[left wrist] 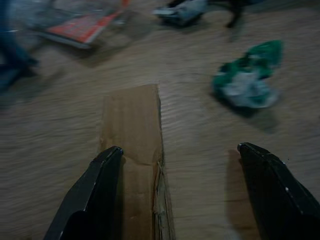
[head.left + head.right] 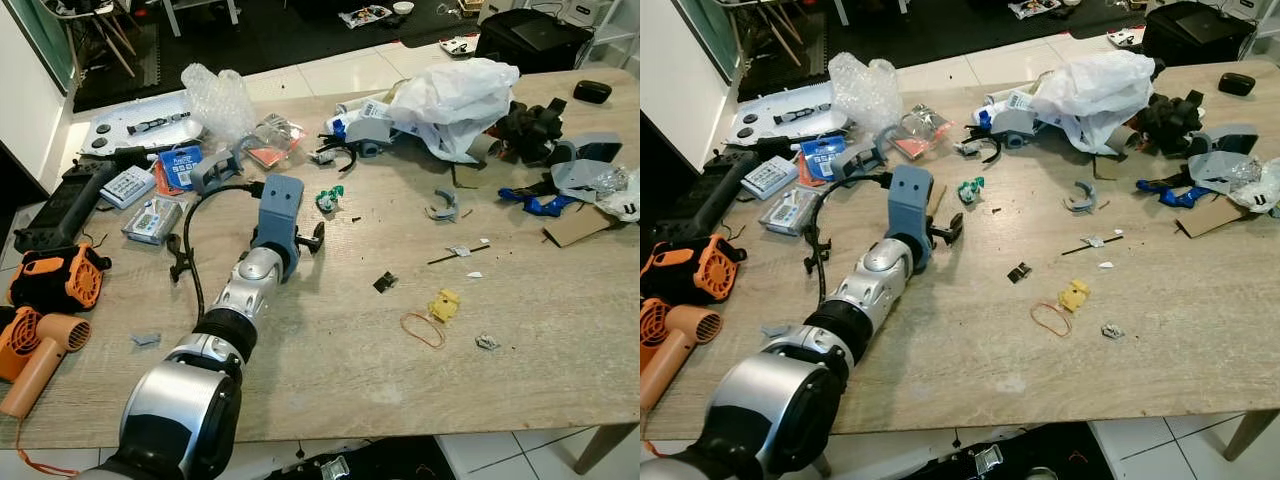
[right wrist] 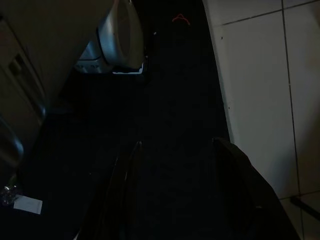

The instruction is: Picking trash to rubbish bin

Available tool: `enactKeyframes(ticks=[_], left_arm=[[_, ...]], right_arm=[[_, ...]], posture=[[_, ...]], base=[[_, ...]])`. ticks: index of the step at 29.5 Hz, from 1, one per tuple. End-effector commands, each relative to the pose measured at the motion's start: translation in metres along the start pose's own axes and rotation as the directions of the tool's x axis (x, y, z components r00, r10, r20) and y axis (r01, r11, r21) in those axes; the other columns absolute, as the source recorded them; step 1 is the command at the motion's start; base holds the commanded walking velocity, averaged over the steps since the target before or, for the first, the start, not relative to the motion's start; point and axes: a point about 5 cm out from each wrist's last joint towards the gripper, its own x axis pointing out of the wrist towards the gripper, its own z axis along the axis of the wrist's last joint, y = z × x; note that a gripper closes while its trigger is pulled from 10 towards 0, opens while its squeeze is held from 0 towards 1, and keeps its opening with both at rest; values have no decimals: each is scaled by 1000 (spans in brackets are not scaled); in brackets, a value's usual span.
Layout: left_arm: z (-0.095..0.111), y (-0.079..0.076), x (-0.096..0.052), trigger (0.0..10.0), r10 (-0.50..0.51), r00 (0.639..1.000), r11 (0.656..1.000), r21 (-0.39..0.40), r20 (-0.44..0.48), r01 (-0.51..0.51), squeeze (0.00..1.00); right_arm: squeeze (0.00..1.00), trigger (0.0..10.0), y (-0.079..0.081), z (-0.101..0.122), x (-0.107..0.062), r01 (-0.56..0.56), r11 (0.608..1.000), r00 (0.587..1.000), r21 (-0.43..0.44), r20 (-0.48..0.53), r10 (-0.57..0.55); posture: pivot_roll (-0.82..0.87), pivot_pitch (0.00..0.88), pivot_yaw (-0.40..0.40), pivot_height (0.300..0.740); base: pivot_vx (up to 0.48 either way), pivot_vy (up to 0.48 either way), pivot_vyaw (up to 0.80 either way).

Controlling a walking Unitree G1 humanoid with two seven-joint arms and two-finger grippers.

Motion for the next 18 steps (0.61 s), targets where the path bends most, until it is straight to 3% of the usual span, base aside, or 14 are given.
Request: enactKeyframes(ticks=[1, 7, 14, 18], left_arm=[[-15, 11, -4, 10000, 44, 998, 999, 18, -48, -43, 0], [-18, 19, -6, 10000, 82, 995, 995, 51, -49, -80, 0], [-3, 20, -5, 10000, 56, 997, 998, 0, 51, -56, 0], [-1, 25, -6, 10000, 79, 994, 997, 18, 75, -81, 0]], right_arm=[[0, 10000, 3, -12, -3, -9, 1000, 999, 8, -33, 9], [0, 10000, 2, -10, -3, -9, 1000, 1000, 6, -27, 9], [0, 10000, 1, -11, -3, -9, 1000, 1000, 1, -29, 9], [0, 10000, 1, -11, -3, -11, 1000, 999, -1, -30, 11]], posture=[[-395, 379, 151, 740], [-394, 379, 146, 740], [-390, 380, 143, 740], [-387, 382, 143, 740]], base=[[0, 0, 0], [0, 0, 0], [0, 0, 0], [0, 0, 0]])
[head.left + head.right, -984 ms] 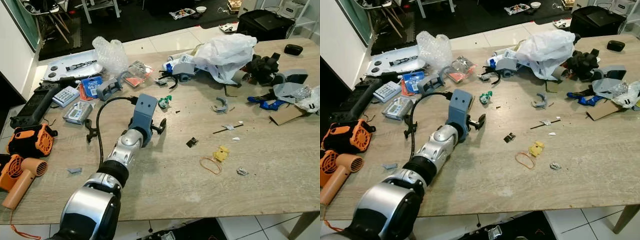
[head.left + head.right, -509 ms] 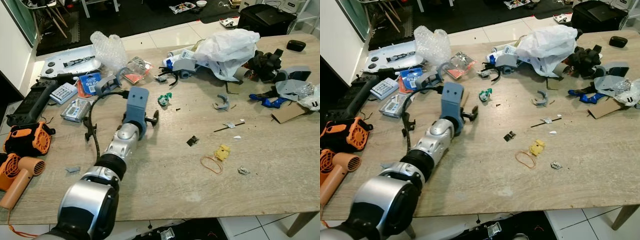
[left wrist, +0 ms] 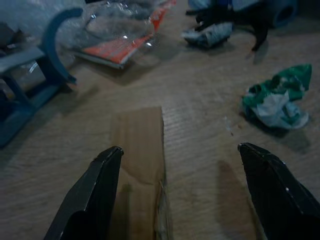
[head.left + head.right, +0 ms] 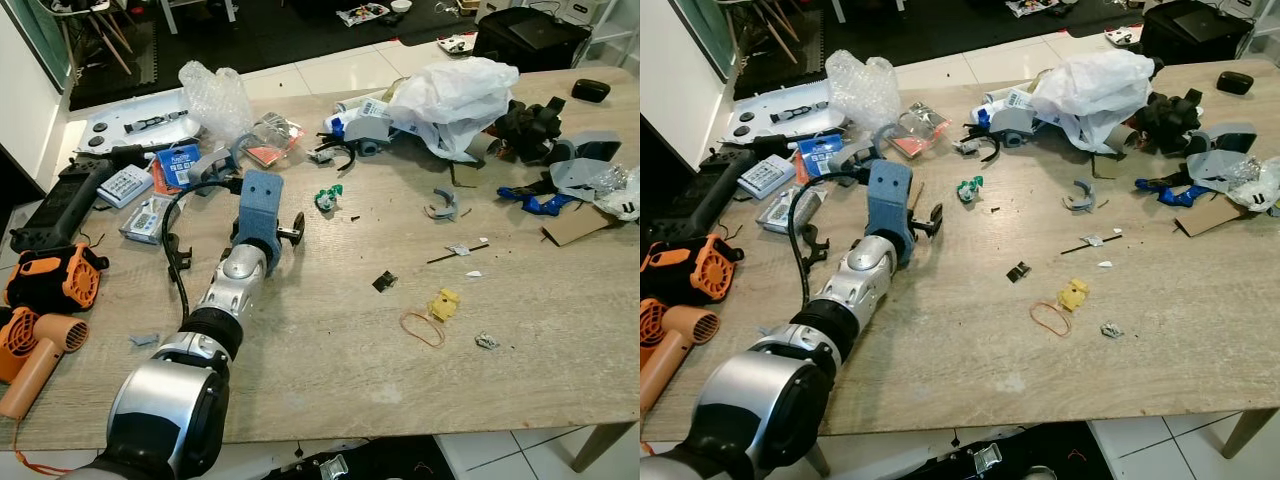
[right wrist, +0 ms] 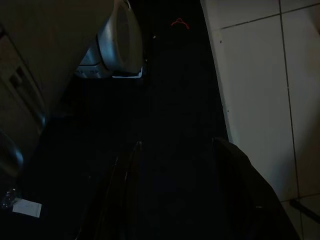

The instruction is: Picking trash to rubbish bin

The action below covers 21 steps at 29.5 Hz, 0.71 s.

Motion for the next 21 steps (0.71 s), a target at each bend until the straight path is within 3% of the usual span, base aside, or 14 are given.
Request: enactKeyframes(ticks=[1, 5, 9, 10, 21], left_arm=[[-7, 9, -3, 10000, 27, 1000, 1000, 14, -8, -26, 0], [-18, 27, -8, 10000, 115, 991, 993, 31, -64, -113, 0], [-22, 37, -11, 10000, 138, 986, 990, 4, -92, -138, 0], [-28, 36, -12, 10000, 118, 985, 992, -39, -128, -124, 0], [-47, 16, -15, 10000, -16, 974, 995, -101, -226, -7, 0]], right_arm=[[0, 10000, 1, -16, -4, -8, 1000, 999, 3, -43, 8], [0, 10000, 1, -15, -4, -9, 1000, 999, 1, -42, 9], [0, 10000, 0, -15, -4, -7, 1000, 999, -2, -43, 7], [0, 10000, -1, -15, -4, -6, 1000, 999, -4, -43, 6], [0, 10000, -2, -10, -3, -4, 1000, 1000, -8, -29, 4]], posture=[[-387, 382, 143, 740], [-390, 383, 141, 740], [-392, 380, 136, 740], [-393, 379, 135, 740], [-396, 376, 133, 740]], base=[[0, 0, 0], [0, 0, 0], [0, 0, 0], [0, 0, 0], [0, 0, 0]])
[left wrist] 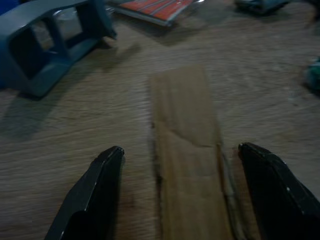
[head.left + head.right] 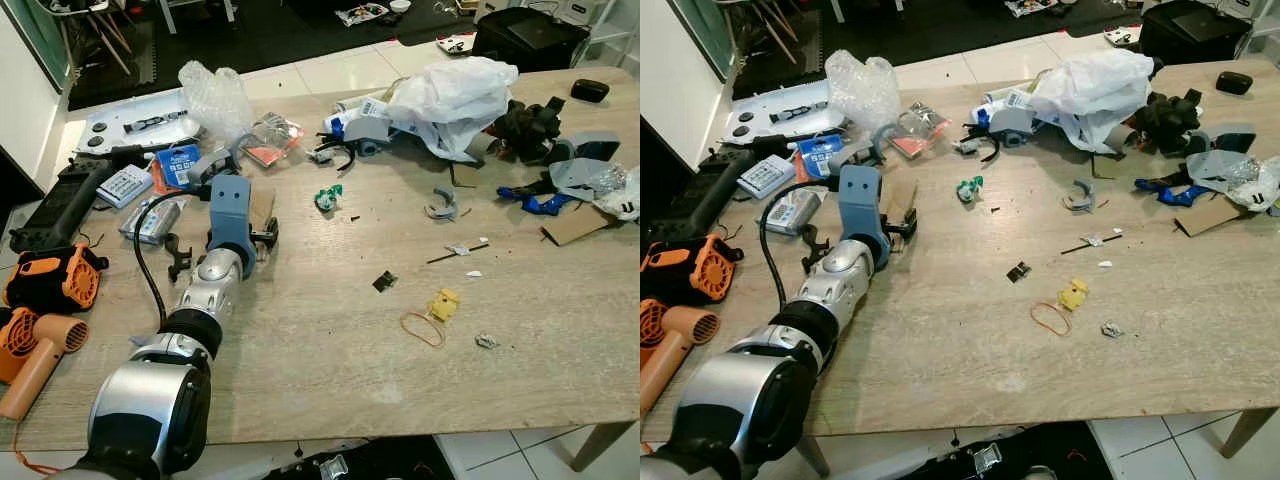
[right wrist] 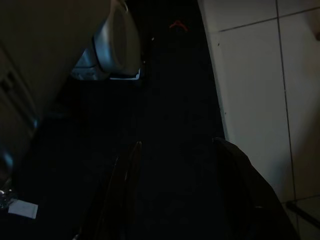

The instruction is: Picking trash to rubbish bin

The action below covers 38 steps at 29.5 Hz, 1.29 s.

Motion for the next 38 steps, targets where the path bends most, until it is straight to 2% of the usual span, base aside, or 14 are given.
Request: enactKeyframes(ticks=[1, 5, 11, 12, 17, 38], left_arm=[[-32, -5, -6, 10000, -24, 992, 999, -24, -123, 21, 0], [-32, -5, -5, 10000, -32, 991, 999, -33, -130, 28, 0], [-43, -7, -8, 9765, -45, 979, 999, -17, -198, 43, 0], [-47, -6, -9, 0, -44, 975, 999, -17, -218, 42, 0], [-60, -9, -13, 0, -68, 954, 998, -8, -291, 69, 0], [-69, -21, -16, 0, -169, 928, 985, -34, -332, 167, 0]], right_arm=[[0, 10000, 3, -13, -3, -9, 1000, 999, 2, -37, 9], [0, 10000, 3, -13, -3, -9, 1000, 999, 1, -36, 9], [0, 10000, 4, -13, -3, -10, 1000, 999, 3, -38, 10], [0, 10000, 4, -13, -3, -9, 1000, 999, 4, -37, 10], [0, 10000, 4, -12, -3, -6, 1000, 999, 6, -36, 6], [0, 10000, 1, -5, -1, 6, 1000, 1000, 11, -20, -5]], posture=[[-396, 376, 133, 740], [-396, 376, 133, 740], [-391, 373, 136, 740], [-392, 374, 136, 740], [-393, 374, 136, 740], [-387, 363, 133, 740]], base=[[0, 0, 0], [0, 0, 0], [0, 0, 0], [0, 0, 0], [0, 0, 0], [0, 0, 0]])
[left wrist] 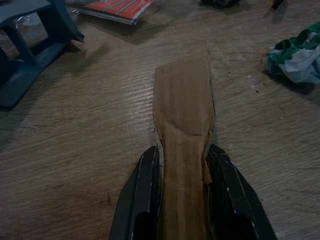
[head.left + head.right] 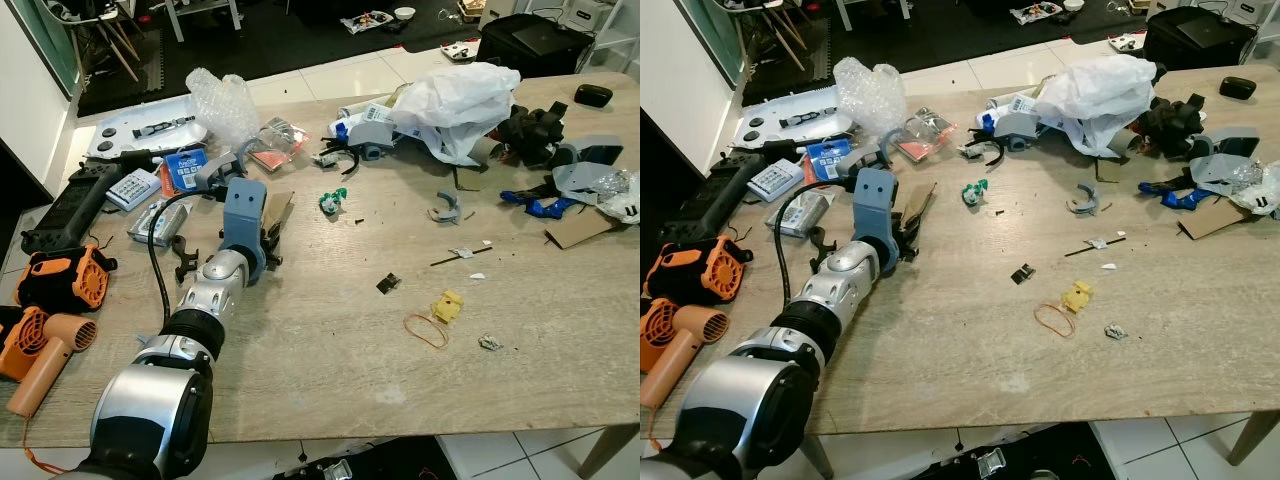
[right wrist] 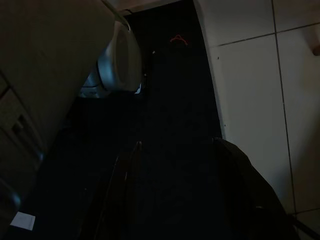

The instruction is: Picking trash to rubbish bin

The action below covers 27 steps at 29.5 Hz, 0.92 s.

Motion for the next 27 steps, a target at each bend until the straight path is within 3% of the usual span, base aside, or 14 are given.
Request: enactKeyframes(ticks=[1, 3, 5, 6, 10, 11, 12, 13, 14, 15, 16, 17, 19, 27], left_arm=[[-62, -12, -9, 0, -64, 966, 997, -64, -251, 49, 0], [-62, -13, -9, 0, -78, 967, 995, -84, -244, 59, 0], [-54, -19, -7, 0, -159, 971, 971, -205, -178, 121, 0], [-42, -25, -5, 0, -243, 967, 915, -348, -77, 203, 0], [-19, -28, -4, 0, -325, 937, 800, -490, 129, 345, 0], [-19, -28, -4, 0, -325, 937, 800, -490, 129, 345, 0], [-8, -27, -6, 1176, -361, 902, 724, -539, 238, 432, 0], [-1, -25, -10, 7098, -396, 853, 638, -567, 340, 522, 0], [4, -22, -16, 9765, -426, 797, 570, -557, 428, 604, 0], [4, -22, -16, 9765, -426, 797, 570, -557, 428, 604, 0], [6, -20, -20, 9765, -443, 756, 528, -541, 481, 654, 0], [6, -20, -20, 9765, -443, 756, 528, -541, 481, 654, 0], [3, -16, -29, 10000, -471, 707, 491, -509, 528, 707, 0], [-1, -9, -49, 10000, -500, 616, 430, -444, 609, 786, 0]], right_arm=[[0, 10000, 2, -13, -3, -3, 1000, 999, 11, -40, 4], [0, 10000, 2, -12, -3, -3, 1000, 999, 11, -39, 4], [0, 10000, 3, -10, -2, -4, 1000, 999, 10, -37, 4], [0, 10000, 3, -9, -2, -4, 1000, 999, 9, -35, 5], [0, 10000, 4, -6, 0, -4, 1000, 1000, 8, -31, 5], [0, 10000, 4, -6, 0, -4, 1000, 1000, 8, -31, 5], [0, 10000, 5, -4, 0, -5, 1000, 1000, 8, -29, 5], [0, 10000, 6, -1, 1, -7, 1000, 1000, 6, -26, 7], [0, 10000, 7, 3, 3, -11, 1000, 1000, 3, -22, 12], [0, 10000, 7, 3, 3, -11, 1000, 1000, 3, -22, 12], [0, 10000, 9, 6, 4, -15, 1000, 1000, 1, -19, 15], [0, 10000, 9, 6, 4, -15, 1000, 1000, 1, -19, 15], [0, 10000, 12, 13, 6, -24, 1000, 1000, -8, -9, 24], [0, 10000, 17, 35, 12, -46, 998, 999, -40, 16, 47]], posture=[[-387, 363, 133, 740], [-386, 360, 133, 740], [-385, 353, 135, 740], [-385, 353, 135, 740], [-382, 342, 136, 740], [-382, 342, 136, 740], [-377, 325, 137, 740], [-370, 316, 136, 740], [-361, 304, 135, 740], [-361, 304, 135, 740], [-361, 304, 135, 740], [-361, 304, 135, 740], [-335, 277, 130, 740], [-289, 225, 115, 740]], base=[[0, 0, 0], [0, 0, 0], [0, 0, 0], [0, 0, 0], [0, 0, 0], [0, 0, 0], [0, 0, 0], [0, 0, 0], [0, 0, 0], [0, 0, 0], [0, 0, 0], [0, 0, 0], [0, 0, 0], [0, 0, 0]])
